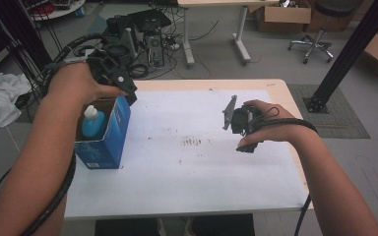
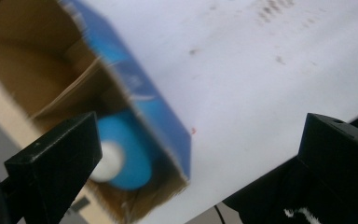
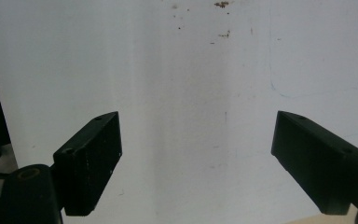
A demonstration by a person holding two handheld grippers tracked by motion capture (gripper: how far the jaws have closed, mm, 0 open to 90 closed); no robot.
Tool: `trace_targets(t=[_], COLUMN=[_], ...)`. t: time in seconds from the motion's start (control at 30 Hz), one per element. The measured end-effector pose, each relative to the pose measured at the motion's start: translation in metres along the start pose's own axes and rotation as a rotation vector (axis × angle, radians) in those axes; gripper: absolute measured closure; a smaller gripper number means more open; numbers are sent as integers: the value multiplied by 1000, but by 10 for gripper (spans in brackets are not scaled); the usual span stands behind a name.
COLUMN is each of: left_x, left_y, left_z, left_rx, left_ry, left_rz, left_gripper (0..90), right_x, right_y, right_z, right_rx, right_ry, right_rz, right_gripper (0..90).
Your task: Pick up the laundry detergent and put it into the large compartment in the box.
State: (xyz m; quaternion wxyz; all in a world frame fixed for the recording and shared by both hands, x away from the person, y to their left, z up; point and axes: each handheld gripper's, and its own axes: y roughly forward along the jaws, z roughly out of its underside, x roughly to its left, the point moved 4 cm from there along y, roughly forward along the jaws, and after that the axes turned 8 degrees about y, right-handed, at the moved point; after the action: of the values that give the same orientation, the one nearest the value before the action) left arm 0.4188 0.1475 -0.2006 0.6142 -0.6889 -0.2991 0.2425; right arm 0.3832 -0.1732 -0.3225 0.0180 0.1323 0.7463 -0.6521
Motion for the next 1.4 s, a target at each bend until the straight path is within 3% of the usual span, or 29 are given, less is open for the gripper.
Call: trace_targets(t=[0.03,0.07,0.1,0.13,0.17,0.2,0.23,0.37,0.43,0.5,0.53,0.57,0.6,0.77,0.93,1.07,1.4], left_x=[0,-4,-13,-13,-20,-20,-26,-35,-40,-47,-47,-54,-54,-76,-87,-92,-89], left_y=[0,2,6,6,10,10,14,19,23,28,28,33,33,52,62,67,66], left_z=[0,-3,-8,-8,-12,-12,-16,-24,-27,-29,-29,-30,-30,-35,-38,-38,-38], left_rx=[0,-7,-12,-12,-9,-9,-10,-7,3,22,22,36,36,95,115,100,75], left_ry=[0,35,117,117,177,177,222,333,389,462,462,536,536,720,775,828,841], left_rz=[0,20,50,50,59,59,66,63,54,72,72,83,83,87,99,131,149], left_gripper=[1,1,1,1,1,1,1,1,1,1,1,1,1,1,1,1,1], right_x=[0,0,0,0,1,0,0,0,0,-1,-2,-3,-3,-7,-9,-9,-12], right_y=[-1,-1,0,0,-1,-2,-2,-4,-5,-5,-5,-5,-5,-3,-3,-4,-2], right_z=[0,-1,-1,-1,-1,-2,-2,-2,-2,-3,-3,-4,-4,-4,-4,-2,-3], right_rx=[2,0,-1,-1,6,6,3,7,9,5,-1,-6,-6,17,16,22,29], right_ry=[3,-1,-7,-7,0,-2,-8,-4,-6,-15,-23,-23,-23,-28,-24,-25,-25], right_rz=[3,2,0,0,0,0,2,-3,-6,-4,-2,-2,-2,-14,-18,-26,-32], right_gripper=[162,162,162,162,162,162,162,162,162,162,162,162,162,162,162,162,162])
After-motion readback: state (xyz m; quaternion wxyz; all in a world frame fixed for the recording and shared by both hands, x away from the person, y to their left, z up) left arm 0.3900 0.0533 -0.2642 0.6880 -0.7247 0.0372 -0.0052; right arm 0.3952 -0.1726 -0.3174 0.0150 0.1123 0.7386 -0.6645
